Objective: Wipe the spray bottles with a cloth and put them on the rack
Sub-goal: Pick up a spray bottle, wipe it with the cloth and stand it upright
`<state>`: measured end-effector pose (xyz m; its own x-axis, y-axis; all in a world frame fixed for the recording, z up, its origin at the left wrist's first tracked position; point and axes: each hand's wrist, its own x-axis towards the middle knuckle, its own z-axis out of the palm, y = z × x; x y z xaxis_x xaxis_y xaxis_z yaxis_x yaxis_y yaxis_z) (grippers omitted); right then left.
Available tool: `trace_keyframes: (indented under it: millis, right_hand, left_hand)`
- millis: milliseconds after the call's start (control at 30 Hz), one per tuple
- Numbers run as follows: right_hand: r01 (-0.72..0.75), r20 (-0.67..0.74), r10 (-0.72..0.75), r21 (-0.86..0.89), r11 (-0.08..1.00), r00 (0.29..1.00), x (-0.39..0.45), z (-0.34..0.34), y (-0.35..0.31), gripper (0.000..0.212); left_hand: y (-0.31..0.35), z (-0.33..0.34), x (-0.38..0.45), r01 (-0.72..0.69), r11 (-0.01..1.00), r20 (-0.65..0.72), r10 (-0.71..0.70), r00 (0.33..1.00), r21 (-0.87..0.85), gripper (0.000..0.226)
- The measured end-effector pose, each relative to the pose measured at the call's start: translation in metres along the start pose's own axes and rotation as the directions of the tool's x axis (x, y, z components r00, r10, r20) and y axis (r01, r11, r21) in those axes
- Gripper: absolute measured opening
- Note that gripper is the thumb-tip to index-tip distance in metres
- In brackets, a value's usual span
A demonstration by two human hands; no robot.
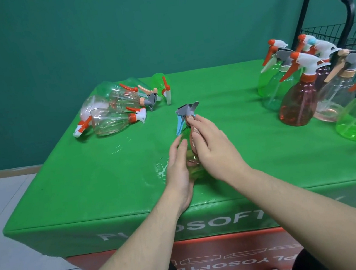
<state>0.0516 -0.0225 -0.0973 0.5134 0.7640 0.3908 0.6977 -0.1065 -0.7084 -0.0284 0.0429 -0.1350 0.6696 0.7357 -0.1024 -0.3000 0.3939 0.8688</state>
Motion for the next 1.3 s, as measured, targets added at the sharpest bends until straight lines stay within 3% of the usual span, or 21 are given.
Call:
trace_keyframes:
  millis: [300,433,600,1067,1300]
  right_hand:
    - [0.238,0.078,-0.227,-0.181,0.954,0.971,-0.044,0.0,0.016,0.056]
    - [0.208,0.105,-0.189,-0.206,0.956,0.976,-0.058,0.003,0.025,0.056]
    - [0.215,0.128,-0.187,-0.258,0.942,0.974,-0.069,0.001,0.028,0.054]
    - [0.245,-0.002,-0.252,-0.221,0.944,0.968,-0.049,-0.002,0.015,0.053]
    - [0.124,0.038,-0.119,-0.175,0.977,0.992,-0.016,-0.011,0.003,0.054]
  left_hand:
    - [0.006,0.003,-0.006,0.007,1.0,-0.058,-0.008,0.998,-0.005,0.029]
    - [0.01,0.005,-0.009,-0.014,0.997,-0.055,0.01,0.998,-0.076,0.037]
    - [0.01,0.003,-0.009,-0.043,0.992,-0.063,0.036,0.997,-0.115,0.066]
    - [0.005,-0.002,-0.002,-0.002,0.997,0.015,0.003,1.0,-0.072,0.07]
    - [0.003,-0.004,-0.002,0.047,0.999,0.087,-0.045,0.995,-0.023,0.064]
